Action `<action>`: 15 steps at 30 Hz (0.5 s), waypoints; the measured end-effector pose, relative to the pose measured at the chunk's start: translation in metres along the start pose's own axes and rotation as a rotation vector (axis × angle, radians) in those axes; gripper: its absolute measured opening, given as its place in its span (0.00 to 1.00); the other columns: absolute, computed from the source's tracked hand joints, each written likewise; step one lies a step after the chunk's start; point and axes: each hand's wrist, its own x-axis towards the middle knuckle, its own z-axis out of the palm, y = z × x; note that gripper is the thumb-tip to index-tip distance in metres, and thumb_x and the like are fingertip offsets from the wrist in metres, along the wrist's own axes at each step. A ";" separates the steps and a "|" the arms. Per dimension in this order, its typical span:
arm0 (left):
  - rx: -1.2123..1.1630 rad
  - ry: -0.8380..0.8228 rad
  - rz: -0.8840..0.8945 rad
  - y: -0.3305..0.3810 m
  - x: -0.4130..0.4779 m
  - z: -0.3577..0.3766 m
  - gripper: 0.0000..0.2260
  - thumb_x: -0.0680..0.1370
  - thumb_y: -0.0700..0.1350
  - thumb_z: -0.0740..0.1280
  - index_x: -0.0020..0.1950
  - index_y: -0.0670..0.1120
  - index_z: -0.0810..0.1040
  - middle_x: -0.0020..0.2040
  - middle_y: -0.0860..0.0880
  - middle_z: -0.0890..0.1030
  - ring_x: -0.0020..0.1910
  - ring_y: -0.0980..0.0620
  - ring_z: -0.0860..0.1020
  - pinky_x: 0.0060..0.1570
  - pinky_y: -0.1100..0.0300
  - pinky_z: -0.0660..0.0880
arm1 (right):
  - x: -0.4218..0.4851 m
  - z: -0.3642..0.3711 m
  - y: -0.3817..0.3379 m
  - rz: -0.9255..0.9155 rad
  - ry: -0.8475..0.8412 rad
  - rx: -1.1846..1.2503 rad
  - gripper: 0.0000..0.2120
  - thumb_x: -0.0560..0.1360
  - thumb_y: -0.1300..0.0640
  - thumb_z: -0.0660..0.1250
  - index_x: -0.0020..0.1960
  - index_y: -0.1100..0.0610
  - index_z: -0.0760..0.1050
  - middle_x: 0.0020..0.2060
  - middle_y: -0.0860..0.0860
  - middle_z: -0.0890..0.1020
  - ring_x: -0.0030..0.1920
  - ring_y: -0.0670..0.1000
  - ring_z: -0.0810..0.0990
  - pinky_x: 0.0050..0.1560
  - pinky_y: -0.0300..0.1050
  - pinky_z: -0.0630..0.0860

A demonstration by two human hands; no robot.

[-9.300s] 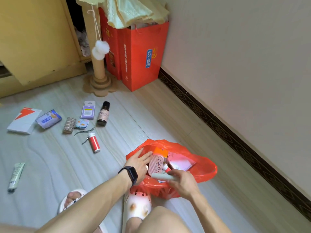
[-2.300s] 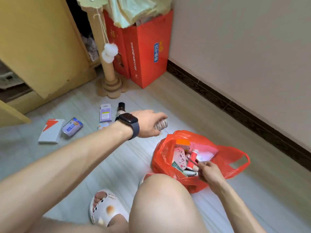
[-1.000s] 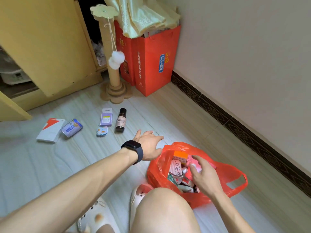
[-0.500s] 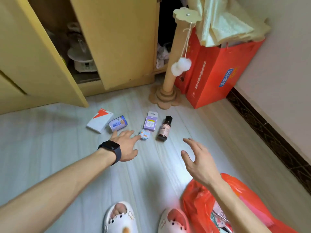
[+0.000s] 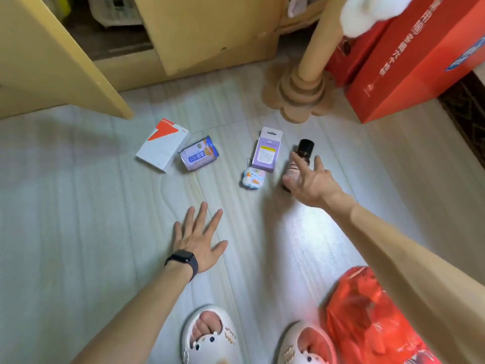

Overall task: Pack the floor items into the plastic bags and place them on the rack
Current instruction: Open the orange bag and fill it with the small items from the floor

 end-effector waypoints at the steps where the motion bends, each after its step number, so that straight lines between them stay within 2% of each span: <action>1: -0.011 -0.007 0.000 0.003 0.002 0.002 0.35 0.76 0.70 0.46 0.73 0.64 0.27 0.75 0.52 0.26 0.76 0.42 0.32 0.73 0.39 0.44 | 0.013 -0.001 -0.001 0.028 -0.020 0.012 0.31 0.79 0.36 0.53 0.78 0.35 0.43 0.79 0.61 0.47 0.73 0.68 0.59 0.70 0.61 0.62; 4: -0.002 0.018 0.019 0.012 0.015 -0.004 0.38 0.74 0.72 0.48 0.75 0.62 0.30 0.76 0.48 0.28 0.75 0.36 0.35 0.72 0.40 0.43 | 0.033 0.016 -0.001 0.031 -0.036 0.038 0.24 0.82 0.42 0.51 0.77 0.37 0.52 0.79 0.56 0.53 0.72 0.66 0.59 0.69 0.61 0.62; 7: -0.044 0.185 0.135 0.027 0.040 -0.028 0.38 0.74 0.69 0.57 0.78 0.62 0.40 0.79 0.47 0.37 0.77 0.39 0.45 0.73 0.42 0.48 | 0.014 0.056 0.000 0.052 0.164 0.227 0.24 0.82 0.43 0.53 0.77 0.39 0.55 0.74 0.60 0.60 0.69 0.65 0.63 0.67 0.60 0.65; 10: -0.050 0.334 0.279 0.052 0.076 -0.051 0.38 0.74 0.65 0.62 0.78 0.63 0.45 0.80 0.46 0.42 0.77 0.40 0.50 0.72 0.42 0.51 | -0.017 0.088 0.001 -0.044 0.318 0.221 0.24 0.81 0.48 0.58 0.76 0.44 0.62 0.74 0.62 0.61 0.69 0.65 0.66 0.69 0.56 0.66; 13: -0.006 0.333 0.297 0.074 0.102 -0.063 0.30 0.76 0.62 0.62 0.77 0.63 0.56 0.80 0.48 0.49 0.76 0.44 0.55 0.71 0.45 0.54 | -0.049 0.115 0.008 -0.093 0.366 0.107 0.24 0.81 0.48 0.59 0.76 0.45 0.64 0.73 0.65 0.63 0.71 0.64 0.65 0.72 0.57 0.64; 15: -0.136 0.324 0.203 0.080 0.101 -0.059 0.20 0.78 0.57 0.62 0.70 0.62 0.68 0.77 0.50 0.60 0.70 0.44 0.63 0.66 0.50 0.62 | -0.071 0.128 0.012 -0.064 0.354 0.046 0.24 0.81 0.46 0.59 0.77 0.43 0.62 0.72 0.63 0.65 0.68 0.64 0.67 0.68 0.59 0.68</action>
